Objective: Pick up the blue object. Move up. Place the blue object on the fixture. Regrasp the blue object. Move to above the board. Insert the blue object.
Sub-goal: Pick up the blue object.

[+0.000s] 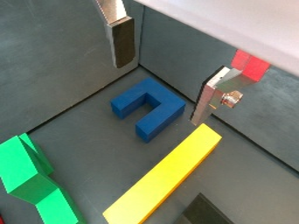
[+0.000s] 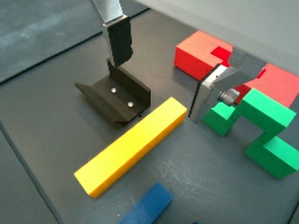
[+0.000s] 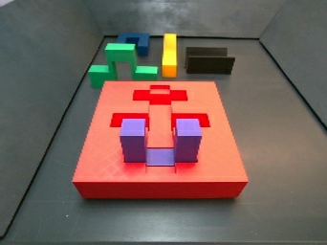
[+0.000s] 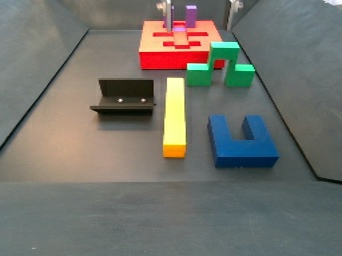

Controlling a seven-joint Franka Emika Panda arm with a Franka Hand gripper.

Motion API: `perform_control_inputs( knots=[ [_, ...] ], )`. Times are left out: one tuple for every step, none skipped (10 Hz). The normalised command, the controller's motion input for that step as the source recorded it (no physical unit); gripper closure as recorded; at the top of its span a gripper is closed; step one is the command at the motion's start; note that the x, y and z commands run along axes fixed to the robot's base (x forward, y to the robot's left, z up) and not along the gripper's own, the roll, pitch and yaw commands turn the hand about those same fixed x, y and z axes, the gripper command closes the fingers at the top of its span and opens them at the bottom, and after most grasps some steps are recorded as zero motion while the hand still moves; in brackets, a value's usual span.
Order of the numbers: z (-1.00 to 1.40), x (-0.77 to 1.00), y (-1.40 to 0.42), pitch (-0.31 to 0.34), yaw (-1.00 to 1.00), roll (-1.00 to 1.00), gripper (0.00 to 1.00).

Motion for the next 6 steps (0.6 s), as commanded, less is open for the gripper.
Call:
perform_control_inputs(
  knots=[
    [-0.62,-0.20,0.00,-0.069,0.00,0.00,0.00],
    [-0.81,-0.41,0.15,-0.086,0.00,-0.02,0.00],
    [-0.84,-0.44,0.14,-0.130,-0.01,0.00,0.00],
    [-0.85,-0.41,0.13,-0.203,-0.04,0.03,0.00],
    [-0.78,-0.37,0.12,-0.224,-0.05,0.07,0.00],
    [-0.77,-0.33,0.15,-0.211,-0.08,0.08,0.00]
  ],
)
